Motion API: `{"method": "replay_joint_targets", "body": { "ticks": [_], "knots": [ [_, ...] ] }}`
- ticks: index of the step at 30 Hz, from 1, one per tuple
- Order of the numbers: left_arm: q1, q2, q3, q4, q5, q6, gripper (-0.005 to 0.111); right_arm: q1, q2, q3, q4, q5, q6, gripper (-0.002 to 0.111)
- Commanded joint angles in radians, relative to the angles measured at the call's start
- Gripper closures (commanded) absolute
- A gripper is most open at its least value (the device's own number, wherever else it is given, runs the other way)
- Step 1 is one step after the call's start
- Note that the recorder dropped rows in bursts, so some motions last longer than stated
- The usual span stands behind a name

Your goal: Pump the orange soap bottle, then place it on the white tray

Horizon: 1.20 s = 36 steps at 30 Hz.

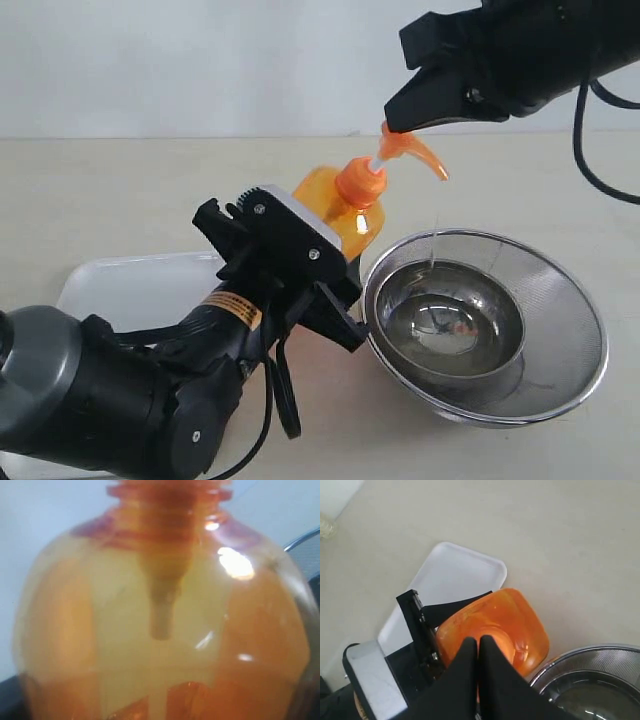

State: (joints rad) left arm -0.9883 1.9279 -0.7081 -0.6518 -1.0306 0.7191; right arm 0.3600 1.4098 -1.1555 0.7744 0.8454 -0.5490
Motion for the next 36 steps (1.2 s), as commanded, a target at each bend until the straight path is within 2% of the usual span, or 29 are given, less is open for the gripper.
{"method": "replay_joint_targets", "body": {
  "ticks": [1,19,26,33,36],
  "knots": [
    [-0.021,-0.023,-0.013,0.117,-0.042,-0.03,0.102,0.008,0.051,0.028,-0.055,0.078,-0.011,0.108],
    [-0.021,-0.023,-0.013,0.11,-0.042,-0.03,0.102,0.008,-0.111,0.028,-0.074,-0.087,-0.012,0.108],
    [-0.021,-0.023,-0.013,0.091,-0.042,-0.03,0.102,0.008,-0.131,0.028,-0.093,-0.093,0.004,0.108],
    [-0.021,-0.023,-0.013,-0.048,-0.079,-0.005,0.102,0.008,-0.133,0.028,-0.093,-0.114,0.017,0.108],
    [-0.021,-0.023,-0.013,-0.058,-0.092,-0.008,0.102,0.008,-0.134,0.028,-0.082,-0.121,0.017,0.108]
  ]
}}
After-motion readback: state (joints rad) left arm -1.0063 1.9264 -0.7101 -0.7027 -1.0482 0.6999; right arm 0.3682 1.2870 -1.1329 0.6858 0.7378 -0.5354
